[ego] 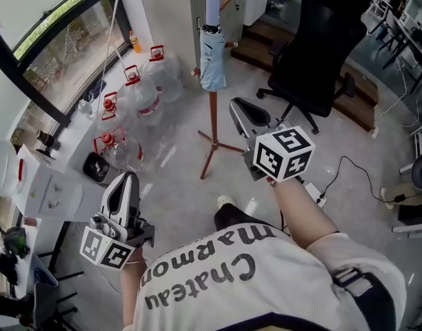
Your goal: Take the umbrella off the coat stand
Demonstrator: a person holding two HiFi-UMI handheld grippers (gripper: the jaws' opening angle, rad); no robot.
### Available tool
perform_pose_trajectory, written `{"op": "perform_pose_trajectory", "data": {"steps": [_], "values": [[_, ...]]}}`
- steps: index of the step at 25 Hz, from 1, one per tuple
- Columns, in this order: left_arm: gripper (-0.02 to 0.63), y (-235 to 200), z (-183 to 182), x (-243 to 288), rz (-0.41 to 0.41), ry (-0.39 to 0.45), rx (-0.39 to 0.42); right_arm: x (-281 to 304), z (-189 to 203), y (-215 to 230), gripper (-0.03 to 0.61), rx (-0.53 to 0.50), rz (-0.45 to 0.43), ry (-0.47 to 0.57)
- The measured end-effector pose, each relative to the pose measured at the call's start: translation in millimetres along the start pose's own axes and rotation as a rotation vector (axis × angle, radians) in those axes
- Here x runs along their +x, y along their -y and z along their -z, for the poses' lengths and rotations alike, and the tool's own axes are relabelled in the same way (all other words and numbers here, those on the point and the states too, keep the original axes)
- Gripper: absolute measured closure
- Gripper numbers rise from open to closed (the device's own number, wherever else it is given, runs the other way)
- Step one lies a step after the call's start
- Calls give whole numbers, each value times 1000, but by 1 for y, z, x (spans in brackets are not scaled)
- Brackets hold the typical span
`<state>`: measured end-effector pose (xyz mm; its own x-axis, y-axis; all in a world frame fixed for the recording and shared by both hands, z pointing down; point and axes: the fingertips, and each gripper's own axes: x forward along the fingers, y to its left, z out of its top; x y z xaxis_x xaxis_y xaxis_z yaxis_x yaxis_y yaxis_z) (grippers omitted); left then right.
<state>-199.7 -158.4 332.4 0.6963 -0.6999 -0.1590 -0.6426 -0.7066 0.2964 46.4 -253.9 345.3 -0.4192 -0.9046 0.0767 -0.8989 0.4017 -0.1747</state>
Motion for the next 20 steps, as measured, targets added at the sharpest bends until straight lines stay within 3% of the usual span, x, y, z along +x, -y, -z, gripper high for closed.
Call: {"op": "perform_pose_trajectory", "data": {"steps": [13,17,19,20], "values": [[591,-31,4,57,-36,-5,15,63,-1,45,534,17,-47,-25],[591,-42,6,68,-56,-12,4,82,7,56,531,87,-77,-58],[591,-47,7,73,-63,-15,2,89,10,62,494,101,-76,-65],[591,-49,8,75,-66,-16,1,93,11,65,405,103,-72,-69]]}}
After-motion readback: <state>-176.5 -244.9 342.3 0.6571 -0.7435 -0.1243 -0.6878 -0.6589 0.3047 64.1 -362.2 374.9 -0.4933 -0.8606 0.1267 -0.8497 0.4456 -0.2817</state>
